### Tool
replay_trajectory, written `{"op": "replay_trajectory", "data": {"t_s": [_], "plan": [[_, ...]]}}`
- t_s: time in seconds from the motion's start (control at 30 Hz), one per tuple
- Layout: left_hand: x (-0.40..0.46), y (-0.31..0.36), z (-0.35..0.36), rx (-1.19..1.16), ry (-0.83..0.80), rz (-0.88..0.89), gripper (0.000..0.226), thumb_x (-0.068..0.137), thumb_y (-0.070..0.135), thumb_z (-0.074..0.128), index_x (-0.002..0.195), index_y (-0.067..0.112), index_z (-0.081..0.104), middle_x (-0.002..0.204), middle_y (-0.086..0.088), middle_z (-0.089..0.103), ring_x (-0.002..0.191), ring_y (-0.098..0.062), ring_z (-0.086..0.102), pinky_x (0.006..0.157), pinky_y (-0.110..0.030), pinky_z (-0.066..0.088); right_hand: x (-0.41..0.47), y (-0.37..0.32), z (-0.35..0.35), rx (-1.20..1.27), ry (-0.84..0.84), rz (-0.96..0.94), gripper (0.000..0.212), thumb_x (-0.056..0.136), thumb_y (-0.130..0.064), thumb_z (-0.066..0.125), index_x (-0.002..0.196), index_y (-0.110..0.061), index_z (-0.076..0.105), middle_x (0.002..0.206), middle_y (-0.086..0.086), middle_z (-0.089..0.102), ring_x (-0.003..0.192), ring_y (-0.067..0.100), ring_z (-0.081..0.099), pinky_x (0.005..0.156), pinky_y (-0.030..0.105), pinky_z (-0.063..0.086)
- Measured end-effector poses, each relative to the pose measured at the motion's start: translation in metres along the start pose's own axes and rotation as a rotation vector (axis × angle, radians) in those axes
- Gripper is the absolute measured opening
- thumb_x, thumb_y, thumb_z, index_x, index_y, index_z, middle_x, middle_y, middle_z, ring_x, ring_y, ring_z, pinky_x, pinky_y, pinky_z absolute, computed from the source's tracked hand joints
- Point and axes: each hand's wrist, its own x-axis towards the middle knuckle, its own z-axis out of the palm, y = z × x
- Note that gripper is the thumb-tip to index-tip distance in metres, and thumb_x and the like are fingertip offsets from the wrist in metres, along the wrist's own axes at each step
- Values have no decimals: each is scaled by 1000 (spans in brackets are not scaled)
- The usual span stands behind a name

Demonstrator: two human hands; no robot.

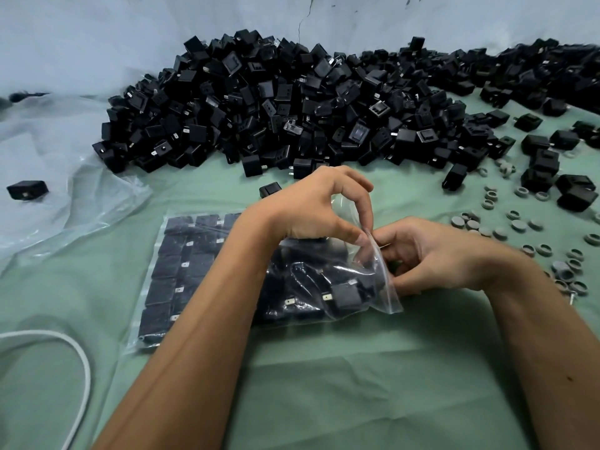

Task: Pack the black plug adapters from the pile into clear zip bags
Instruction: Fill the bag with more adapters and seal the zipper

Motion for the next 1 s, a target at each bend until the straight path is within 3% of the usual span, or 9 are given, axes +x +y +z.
{"op": "replay_trajectory", "data": {"t_s": [0.1,0.17,0.37,0.43,0.57,0.77,1.0], "plan": [[0,-1,0,2,1,0,18,74,22,92,80,31,78,139,6,55,134,3,43,118,-43,32,-3,1,-3,-1,35,-38,31,90,-6,79,120,-8,72,114,30,72,101,49,69,78,49,57],[1,-2,0,2,3,1,17,74,23,92,79,32,78,139,7,55,134,4,43,119,-44,31,-4,0,-3,8,47,-63,27,92,-6,75,119,-8,74,111,20,76,94,32,72,73,32,60],[2,-2,1,21,12,5,19,73,23,92,78,34,77,138,7,56,135,2,42,119,-43,29,-2,0,-3,-31,82,-48,21,86,-9,80,107,-10,77,96,13,79,76,18,73,58,24,56],[3,-2,1,25,12,8,21,73,21,92,77,34,76,137,6,57,130,9,42,116,-34,29,-1,-1,-2,-82,101,-40,17,86,-11,80,102,-15,78,89,8,79,67,13,69,50,21,49],[4,-1,2,25,3,28,20,73,17,91,80,29,76,136,1,59,119,23,40,106,-21,29,2,-2,0,-140,161,-25,22,77,-24,86,94,-14,77,77,22,73,55,14,60,42,21,41],[3,-1,2,9,6,17,18,73,20,92,79,29,77,137,3,58,130,6,45,118,-37,30,3,-5,1,-175,171,-19,19,74,-30,88,84,-17,78,72,23,71,52,15,58,42,22,41],[3,1,3,-22,-3,13,17,73,22,92,77,31,78,137,8,57,133,3,45,120,-47,30,3,-1,0,-183,144,-73,12,81,-32,86,90,-25,83,76,22,72,55,13,55,45,24,39]]}}
